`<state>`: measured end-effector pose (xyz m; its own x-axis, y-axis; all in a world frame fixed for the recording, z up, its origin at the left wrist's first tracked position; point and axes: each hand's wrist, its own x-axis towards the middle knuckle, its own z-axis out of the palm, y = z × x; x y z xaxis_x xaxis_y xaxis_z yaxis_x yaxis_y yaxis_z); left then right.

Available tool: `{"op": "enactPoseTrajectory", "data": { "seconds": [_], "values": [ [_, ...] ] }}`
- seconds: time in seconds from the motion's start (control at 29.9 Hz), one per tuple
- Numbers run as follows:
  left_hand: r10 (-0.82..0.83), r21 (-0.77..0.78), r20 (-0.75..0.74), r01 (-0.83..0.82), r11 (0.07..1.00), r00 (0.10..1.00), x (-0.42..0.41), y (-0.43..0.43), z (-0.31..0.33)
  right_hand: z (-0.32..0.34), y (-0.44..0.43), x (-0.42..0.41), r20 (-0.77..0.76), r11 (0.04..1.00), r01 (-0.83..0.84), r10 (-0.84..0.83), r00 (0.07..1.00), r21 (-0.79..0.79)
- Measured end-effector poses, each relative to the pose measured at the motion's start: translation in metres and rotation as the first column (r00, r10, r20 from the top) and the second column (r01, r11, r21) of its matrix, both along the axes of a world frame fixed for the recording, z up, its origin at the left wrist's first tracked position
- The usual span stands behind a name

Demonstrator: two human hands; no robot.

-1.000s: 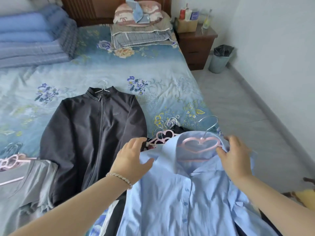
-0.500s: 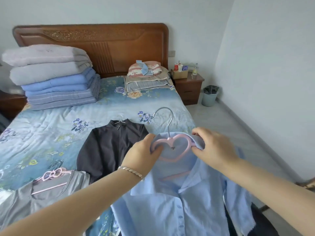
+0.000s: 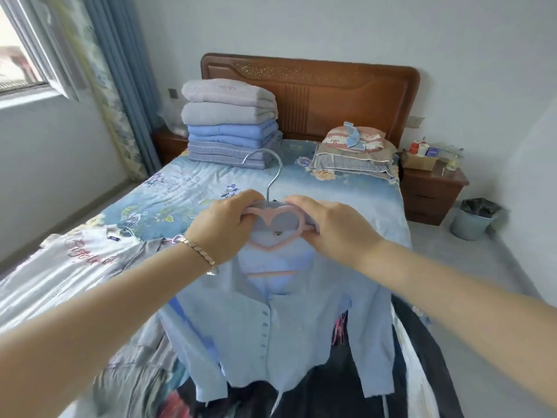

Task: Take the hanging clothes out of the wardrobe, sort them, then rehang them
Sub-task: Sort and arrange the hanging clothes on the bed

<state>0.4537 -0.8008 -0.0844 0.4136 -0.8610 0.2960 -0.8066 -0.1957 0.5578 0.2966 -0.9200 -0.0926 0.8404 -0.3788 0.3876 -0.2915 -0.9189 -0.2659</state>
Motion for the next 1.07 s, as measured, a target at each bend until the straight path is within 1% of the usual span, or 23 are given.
{"op": "enactPoseTrajectory", "data": {
  "seconds": [0.07,0.13,0.17,0.23,0.27,0.3,0.33,0.37,0.5,0.57,0.64,0.7,0.77,0.84,0.97,1.07],
  "values": [
    [0.034,0.061,-0.056,-0.031,0.998,0.998,0.003,0.021,0.003,0.005,0.018,0.006,-0.053,0.997,-0.028,0.032,0.998,0.078],
    [0.086,0.066,-0.112,-0.079,0.995,0.990,0.009,0.035,0.002,0.010,0.033,0.008,-0.096,0.994,-0.003,0.014,0.995,0.113],
    [0.108,0.061,-0.130,-0.101,0.993,0.986,0.013,0.041,0.003,0.014,0.036,0.008,-0.149,0.992,0.040,-0.022,0.989,0.118],
    [0.164,0.067,-0.176,-0.154,0.986,0.971,0.021,0.053,0.006,0.023,0.042,0.007,-0.314,0.983,0.115,-0.065,0.947,0.141],
    [0.196,0.085,-0.204,-0.182,0.980,0.959,0.026,0.060,0.009,0.027,0.048,0.007,-0.376,0.970,0.119,-0.031,0.926,0.212],
    [0.223,0.109,-0.240,-0.202,0.973,0.945,0.031,0.068,0.012,0.030,0.055,0.007,-0.404,0.942,0.107,0.032,0.914,0.317],
    [0.245,0.132,-0.279,-0.215,0.968,0.929,0.037,0.075,0.015,0.032,0.062,0.008,-0.399,0.903,0.089,0.096,0.912,0.421],
    [0.261,0.161,-0.306,-0.221,0.962,0.916,0.044,0.081,0.017,0.035,0.070,0.010,-0.382,0.867,0.074,0.139,0.914,0.493],
    [0.303,0.284,-0.304,-0.217,0.934,0.903,0.072,0.097,0.016,0.032,0.094,0.019,-0.330,0.758,0.062,0.207,0.921,0.649],
    [0.296,0.297,-0.290,-0.208,0.932,0.910,0.078,0.099,0.011,0.025,0.101,0.022,-0.312,0.750,0.077,0.177,0.934,0.657],
    [0.270,0.269,-0.287,-0.193,0.944,0.919,0.079,0.098,0.003,0.010,0.103,0.022,-0.278,0.764,0.097,0.112,0.954,0.638],
    [0.254,0.208,-0.291,-0.199,0.958,0.922,0.079,0.094,-0.011,-0.010,0.100,0.017,-0.243,0.802,0.140,0.008,0.970,0.581],
    [0.260,0.160,-0.282,-0.222,0.962,0.923,0.077,0.087,-0.032,-0.036,0.087,0.005,-0.264,0.819,0.237,-0.109,0.958,0.522],
    [0.267,0.174,-0.234,-0.230,0.958,0.935,0.071,0.074,-0.058,-0.067,0.064,-0.013,-0.320,0.800,0.341,-0.198,0.926,0.493],
    [0.311,0.245,-0.128,-0.274,0.930,0.942,0.052,0.033,-0.111,-0.125,0.012,-0.061,-0.467,0.684,0.552,-0.335,0.819,0.477],
    [0.304,0.264,-0.123,-0.264,0.928,0.945,0.038,-0.010,-0.144,-0.169,-0.031,-0.093,-0.572,0.623,0.659,-0.381,0.726,0.422]
  ]
}}
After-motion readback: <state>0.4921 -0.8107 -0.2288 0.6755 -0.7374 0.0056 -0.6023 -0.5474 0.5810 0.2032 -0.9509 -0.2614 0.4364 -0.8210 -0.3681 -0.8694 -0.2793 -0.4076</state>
